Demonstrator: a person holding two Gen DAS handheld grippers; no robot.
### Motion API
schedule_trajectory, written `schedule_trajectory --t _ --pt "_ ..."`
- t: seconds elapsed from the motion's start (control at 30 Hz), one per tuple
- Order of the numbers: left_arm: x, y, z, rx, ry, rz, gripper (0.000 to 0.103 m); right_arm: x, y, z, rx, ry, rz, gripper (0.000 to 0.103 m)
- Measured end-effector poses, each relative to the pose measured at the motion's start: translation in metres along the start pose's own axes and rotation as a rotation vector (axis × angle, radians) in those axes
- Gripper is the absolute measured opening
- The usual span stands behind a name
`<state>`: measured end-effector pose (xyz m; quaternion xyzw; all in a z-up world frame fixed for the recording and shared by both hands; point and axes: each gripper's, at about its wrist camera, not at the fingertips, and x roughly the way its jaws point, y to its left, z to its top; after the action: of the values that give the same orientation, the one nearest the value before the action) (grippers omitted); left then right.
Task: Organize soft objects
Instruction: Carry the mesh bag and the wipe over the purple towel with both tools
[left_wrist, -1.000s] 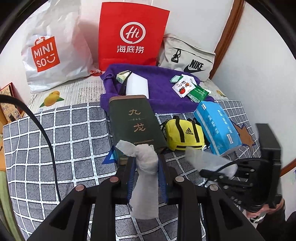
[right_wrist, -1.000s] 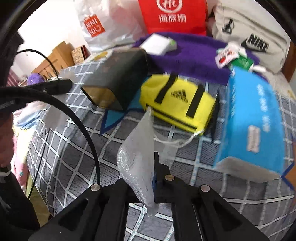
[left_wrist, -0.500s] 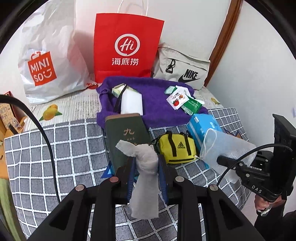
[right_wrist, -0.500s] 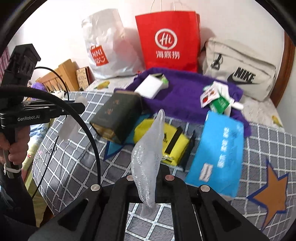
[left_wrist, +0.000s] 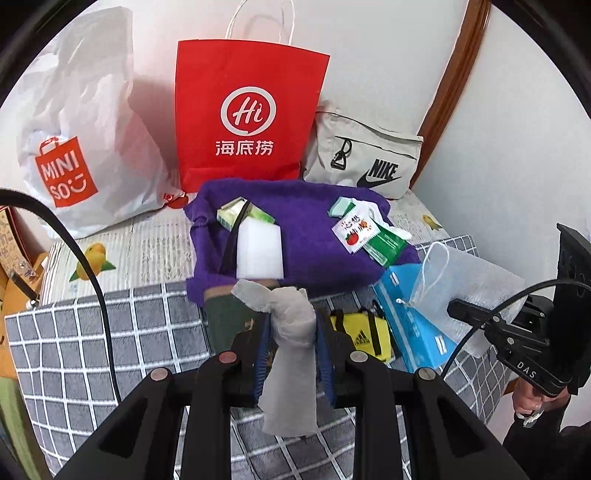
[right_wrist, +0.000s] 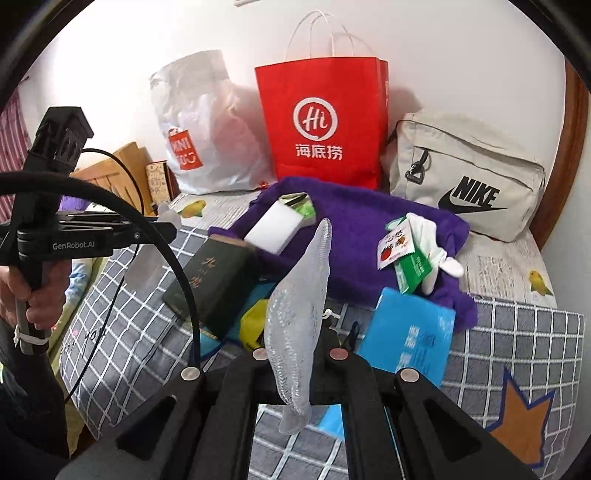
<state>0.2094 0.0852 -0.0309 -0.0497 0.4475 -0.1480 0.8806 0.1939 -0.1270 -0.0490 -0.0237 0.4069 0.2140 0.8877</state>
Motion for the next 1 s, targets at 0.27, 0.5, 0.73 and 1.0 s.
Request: schedule_trajectory --t 0.27,0.5,0.73,1.0 --pt "0.017 0.010 0.021 -0.026 -0.006 0.009 0.023 0.027 -0.021 0.024 0.037 0.029 0.009 0.003" --pt "0.036 0.020 0.037 -0.054 -0.004 0.012 0.023 0.044 -0.038 0.042 0.042 0.035 0.003 0.003" --pt "0.057 0.021 0.049 -0.058 0.009 -0.004 0.023 0.065 -0.058 0.061 0.036 0.051 0.015 0.003" --pt "0.076 0.021 0.060 -0.051 0.030 -0.008 0.023 0.109 -0.080 0.081 0.060 0.101 0.068 0.003"
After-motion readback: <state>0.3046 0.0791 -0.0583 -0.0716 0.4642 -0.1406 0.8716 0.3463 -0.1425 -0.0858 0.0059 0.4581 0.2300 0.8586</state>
